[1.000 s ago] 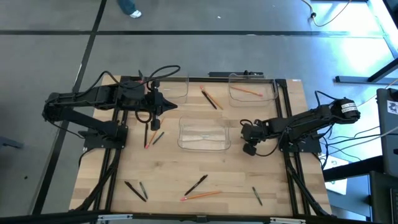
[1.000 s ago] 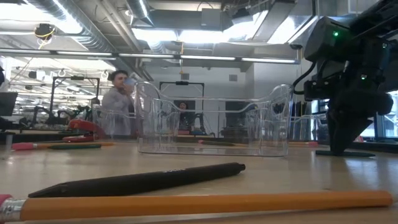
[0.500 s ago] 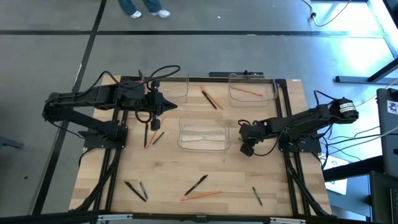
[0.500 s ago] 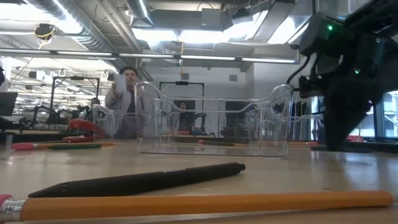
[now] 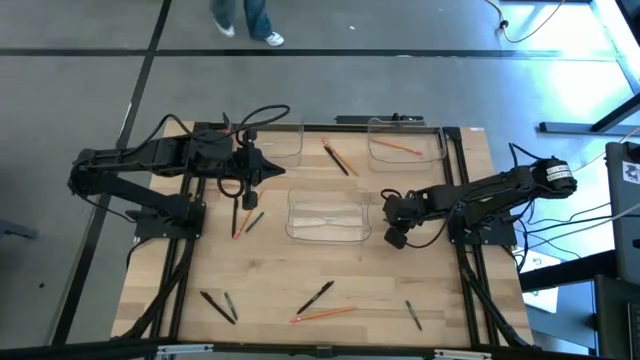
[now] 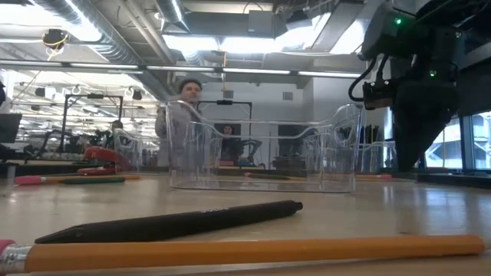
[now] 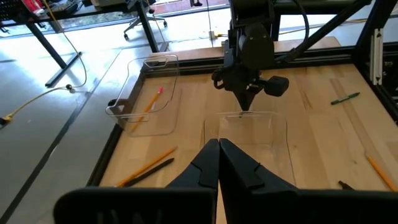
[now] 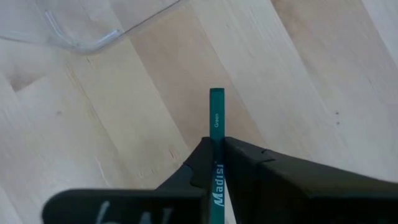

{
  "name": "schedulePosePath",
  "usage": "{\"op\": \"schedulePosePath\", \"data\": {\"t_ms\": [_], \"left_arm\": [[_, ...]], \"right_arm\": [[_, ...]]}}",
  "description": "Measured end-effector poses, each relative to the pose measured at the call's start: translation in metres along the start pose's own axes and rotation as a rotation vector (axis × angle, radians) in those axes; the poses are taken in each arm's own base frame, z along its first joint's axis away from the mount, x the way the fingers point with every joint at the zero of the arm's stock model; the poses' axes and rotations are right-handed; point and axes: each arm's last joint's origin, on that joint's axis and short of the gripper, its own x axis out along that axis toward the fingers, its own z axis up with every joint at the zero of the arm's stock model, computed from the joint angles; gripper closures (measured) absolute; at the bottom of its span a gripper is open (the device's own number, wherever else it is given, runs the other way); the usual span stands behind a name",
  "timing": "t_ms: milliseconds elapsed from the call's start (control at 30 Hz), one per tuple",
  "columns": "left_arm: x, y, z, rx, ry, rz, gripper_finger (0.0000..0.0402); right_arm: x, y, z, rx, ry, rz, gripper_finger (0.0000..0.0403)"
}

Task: Sort crayons/erasers/pens/pencils in bins
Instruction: Put the green crayon into the middle transparent bin

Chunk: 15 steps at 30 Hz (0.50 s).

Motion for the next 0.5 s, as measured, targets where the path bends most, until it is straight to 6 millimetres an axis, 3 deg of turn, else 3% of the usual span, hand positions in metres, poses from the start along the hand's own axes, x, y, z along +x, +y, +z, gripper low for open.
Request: {"op": "schedulePosePath", "data": {"t_ms": [500], "left_arm": [[0.000, 0.000, 0.000, 0.000, 0.000, 0.000, 0.0401]], "right_arm": [[0.016, -0.011, -0.020, -0.006, 0.099, -0.032, 0.0371]]}}
